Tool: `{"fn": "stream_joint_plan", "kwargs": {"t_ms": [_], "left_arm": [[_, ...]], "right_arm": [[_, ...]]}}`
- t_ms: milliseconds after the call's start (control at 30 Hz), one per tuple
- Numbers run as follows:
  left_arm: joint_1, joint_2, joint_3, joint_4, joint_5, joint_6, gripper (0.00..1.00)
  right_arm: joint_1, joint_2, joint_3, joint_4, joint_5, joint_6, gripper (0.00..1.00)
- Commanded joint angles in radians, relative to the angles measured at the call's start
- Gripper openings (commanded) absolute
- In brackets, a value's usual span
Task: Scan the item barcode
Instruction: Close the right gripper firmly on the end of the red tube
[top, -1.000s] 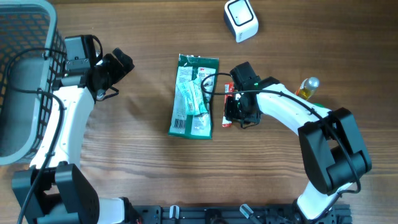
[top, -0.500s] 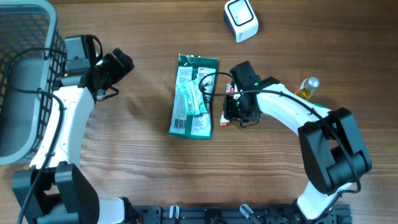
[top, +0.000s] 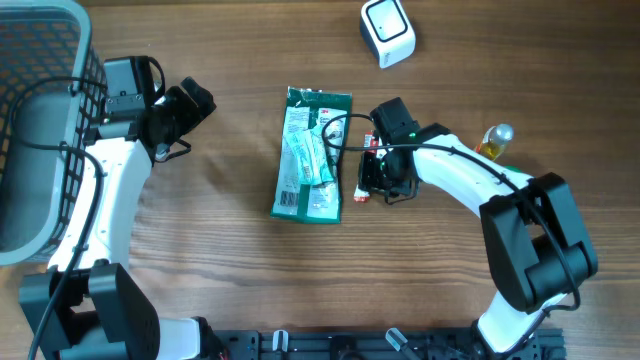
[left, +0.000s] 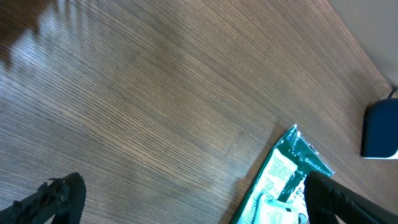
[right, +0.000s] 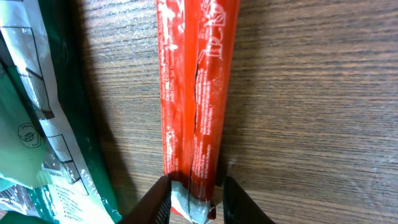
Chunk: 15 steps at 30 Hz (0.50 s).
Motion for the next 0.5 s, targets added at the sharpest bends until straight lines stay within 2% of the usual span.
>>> {"fn": "stream_joint_plan", "kwargs": {"t_ms": [0,267,367,467], "left_arm": [[0.002,0.004,0.005,0.003,-0.006,-0.009,1.0],[0.002,0.004,0.005,0.003,-0.006,-0.009,1.0],[0.002,0.004,0.005,0.003,-0.006,-0.009,1.0],[0.002,0.004,0.005,0.003,-0.006,-0.009,1.0]], "right_arm": [[-0.005,-0.019,0.014,-0.008,-0.016,0.041,0.24],[0.004,-0.019,0.004,-0.008,0.027,0.041,0.19],[0.004,-0.019,-0.003,-0.014,0.071,0.04,0.1],[0.004,-0.019,-0.003,-0.005,0.07,0.025,0.05]]}}
